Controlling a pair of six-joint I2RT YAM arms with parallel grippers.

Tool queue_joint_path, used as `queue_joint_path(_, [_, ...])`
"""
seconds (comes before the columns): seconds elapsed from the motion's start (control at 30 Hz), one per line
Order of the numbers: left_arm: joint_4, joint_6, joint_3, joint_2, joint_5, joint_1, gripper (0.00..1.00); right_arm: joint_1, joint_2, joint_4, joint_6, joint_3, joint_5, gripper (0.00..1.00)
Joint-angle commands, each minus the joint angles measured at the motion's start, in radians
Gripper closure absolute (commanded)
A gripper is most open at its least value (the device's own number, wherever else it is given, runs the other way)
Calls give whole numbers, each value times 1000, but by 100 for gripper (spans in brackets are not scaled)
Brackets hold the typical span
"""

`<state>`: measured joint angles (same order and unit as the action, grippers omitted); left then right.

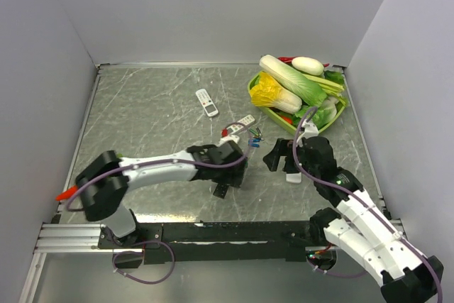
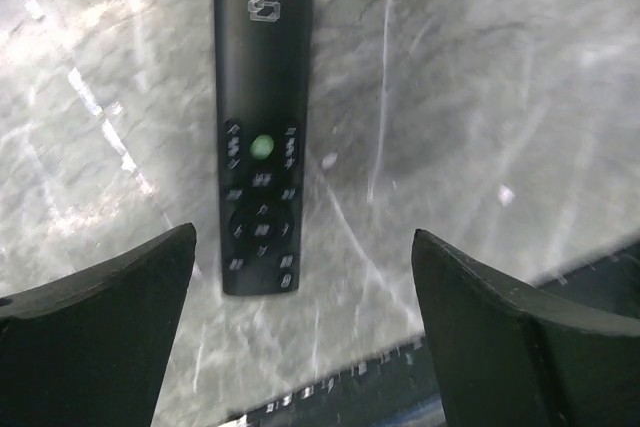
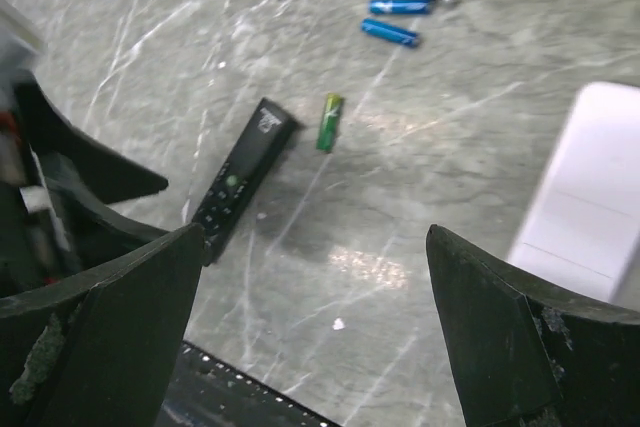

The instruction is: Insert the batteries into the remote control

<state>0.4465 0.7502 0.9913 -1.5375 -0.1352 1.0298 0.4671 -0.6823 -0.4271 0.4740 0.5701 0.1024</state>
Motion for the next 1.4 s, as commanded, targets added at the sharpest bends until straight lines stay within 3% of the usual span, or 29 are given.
queue_joint_path(0.0, [153,32,148,-143,-219,82,9,7,49,-47,-11,34,-93,0])
queue_joint_path(0.47, [136,31,145,-269,-176,95,21,5,112,-35,-20,-7,-83,1])
queue_joint_path(0.67, [104,26,99,-257,-113,78,42,5,130,10,-26,-30,-33,1])
queue_joint_path(0.8, [95,25,76,-236,-90,69,72,5,122,65,-26,-47,20,1])
queue_joint_path(0.93, [12,15,6,-140,-14,26,84,5,92,129,-25,-68,91,1])
queue_joint_path(1.17, [-149,-54,-135,37,179,-89,90,7,7,384,53,-145,249,0])
queue_joint_path(1.37, [-353,-42,-272,250,428,-192,92,8,-147,747,220,-219,382,0])
